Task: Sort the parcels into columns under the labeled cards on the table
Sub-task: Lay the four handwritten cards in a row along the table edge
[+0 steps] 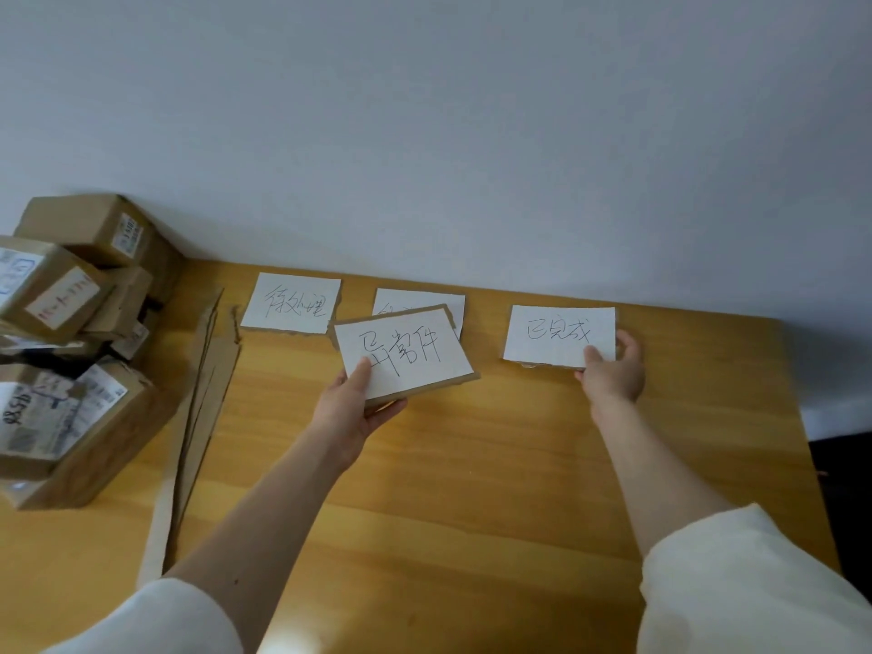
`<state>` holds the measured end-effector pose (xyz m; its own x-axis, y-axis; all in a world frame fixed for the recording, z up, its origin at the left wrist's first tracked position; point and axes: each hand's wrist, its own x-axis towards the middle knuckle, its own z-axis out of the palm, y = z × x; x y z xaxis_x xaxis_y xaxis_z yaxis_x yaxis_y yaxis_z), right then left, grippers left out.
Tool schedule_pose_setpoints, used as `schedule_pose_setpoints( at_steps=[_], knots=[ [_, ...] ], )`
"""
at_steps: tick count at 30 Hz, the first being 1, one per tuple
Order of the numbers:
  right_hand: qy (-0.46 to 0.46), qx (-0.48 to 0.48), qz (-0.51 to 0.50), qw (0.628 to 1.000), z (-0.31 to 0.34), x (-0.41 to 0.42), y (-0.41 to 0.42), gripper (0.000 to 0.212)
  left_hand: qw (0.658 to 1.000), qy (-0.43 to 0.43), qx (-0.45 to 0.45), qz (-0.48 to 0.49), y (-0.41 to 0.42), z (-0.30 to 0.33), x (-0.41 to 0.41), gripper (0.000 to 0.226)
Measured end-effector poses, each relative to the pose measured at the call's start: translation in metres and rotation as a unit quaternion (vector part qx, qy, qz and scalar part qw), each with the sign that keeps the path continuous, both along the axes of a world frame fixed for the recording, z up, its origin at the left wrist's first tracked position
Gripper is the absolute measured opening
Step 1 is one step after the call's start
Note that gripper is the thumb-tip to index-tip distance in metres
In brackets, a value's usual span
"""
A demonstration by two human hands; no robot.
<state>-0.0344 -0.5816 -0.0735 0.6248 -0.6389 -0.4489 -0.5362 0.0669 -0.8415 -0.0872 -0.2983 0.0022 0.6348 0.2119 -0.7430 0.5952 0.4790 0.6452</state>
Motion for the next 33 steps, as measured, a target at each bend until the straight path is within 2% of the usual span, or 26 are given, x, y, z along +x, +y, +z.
schedule_pose_setpoints(
  at_steps=[7,11,23,30,33],
  knots=[
    [0.035,-0.088,0.043,0.995,-0.009,0.010,0.000,0.066,1.000,0.003,0.002,-0.003,-0.007,-0.006,0.006,0.017],
    [0.066,-0.137,0.050,0.987,-0.018,0.014,0.005,0.064,1.000,0.005,0.005,-0.006,-0.008,-0.008,0.010,0.014],
    [0.127,-0.292,0.052,0.947,-0.025,0.015,0.012,0.058,0.999,0.015,0.033,-0.022,-0.005,-0.014,0.014,0.029],
    [0.116,-0.307,0.054,0.943,-0.018,0.012,0.015,0.059,0.999,0.012,0.034,-0.034,-0.003,-0.011,0.015,0.031],
    [0.016,-0.269,0.030,0.963,-0.008,0.004,0.023,0.050,0.999,0.005,0.013,-0.040,-0.006,-0.009,0.013,0.029]
  ],
)
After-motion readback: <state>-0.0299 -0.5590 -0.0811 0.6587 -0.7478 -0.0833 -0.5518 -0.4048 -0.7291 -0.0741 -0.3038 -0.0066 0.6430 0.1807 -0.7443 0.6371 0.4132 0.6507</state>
